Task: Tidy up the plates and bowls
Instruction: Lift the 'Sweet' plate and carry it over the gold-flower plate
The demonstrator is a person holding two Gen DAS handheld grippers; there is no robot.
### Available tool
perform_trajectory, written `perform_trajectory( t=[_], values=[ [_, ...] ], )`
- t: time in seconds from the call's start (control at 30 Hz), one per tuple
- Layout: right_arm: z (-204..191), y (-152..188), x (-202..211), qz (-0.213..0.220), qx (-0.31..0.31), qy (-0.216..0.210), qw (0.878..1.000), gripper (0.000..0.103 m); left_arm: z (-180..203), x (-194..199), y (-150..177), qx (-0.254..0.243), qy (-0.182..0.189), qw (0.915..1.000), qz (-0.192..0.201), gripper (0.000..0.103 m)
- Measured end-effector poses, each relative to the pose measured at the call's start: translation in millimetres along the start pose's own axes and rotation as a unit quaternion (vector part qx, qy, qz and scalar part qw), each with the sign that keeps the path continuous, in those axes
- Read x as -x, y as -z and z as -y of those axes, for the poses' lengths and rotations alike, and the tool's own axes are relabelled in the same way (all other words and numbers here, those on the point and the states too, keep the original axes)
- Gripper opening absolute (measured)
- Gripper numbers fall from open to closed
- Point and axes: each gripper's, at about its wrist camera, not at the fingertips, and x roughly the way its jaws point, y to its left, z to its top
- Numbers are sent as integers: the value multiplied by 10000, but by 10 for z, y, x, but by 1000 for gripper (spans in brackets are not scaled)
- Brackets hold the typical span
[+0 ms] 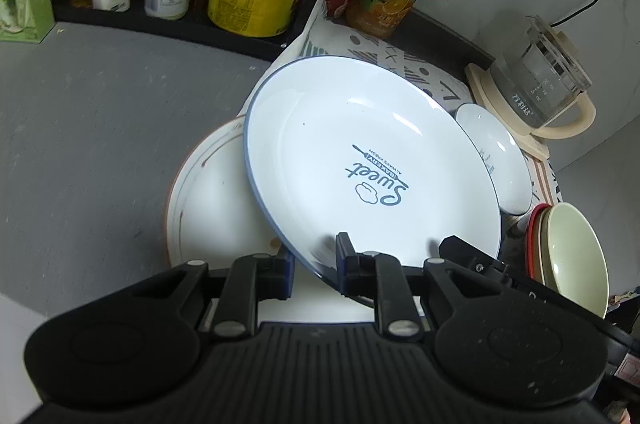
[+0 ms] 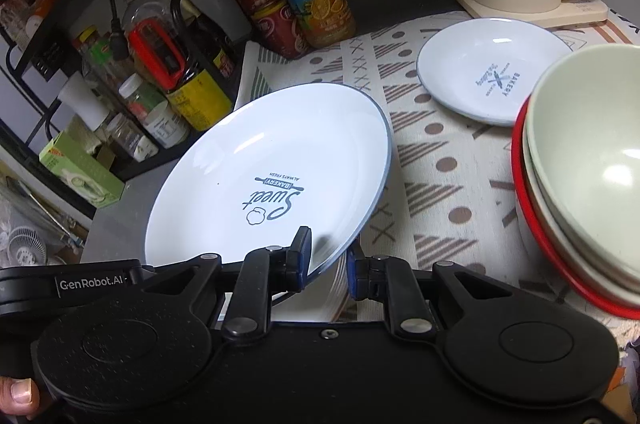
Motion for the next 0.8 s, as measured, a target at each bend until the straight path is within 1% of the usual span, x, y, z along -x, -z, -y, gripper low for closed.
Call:
perform_trajectory(
  t=[0.23,0.6,0.8],
  values=[
    [-12,85,34,-88,120,-21,9999,17,-78,28,149,107,-43,9999,-65,19],
    [-20,186,66,-181,255,40,9995,17,-148,42,288,234,-52,9995,-207,20],
    [-31,253,100,-172,282,65,9994,17,-181,37,349,305,-46,9989,-359,21]
  ],
)
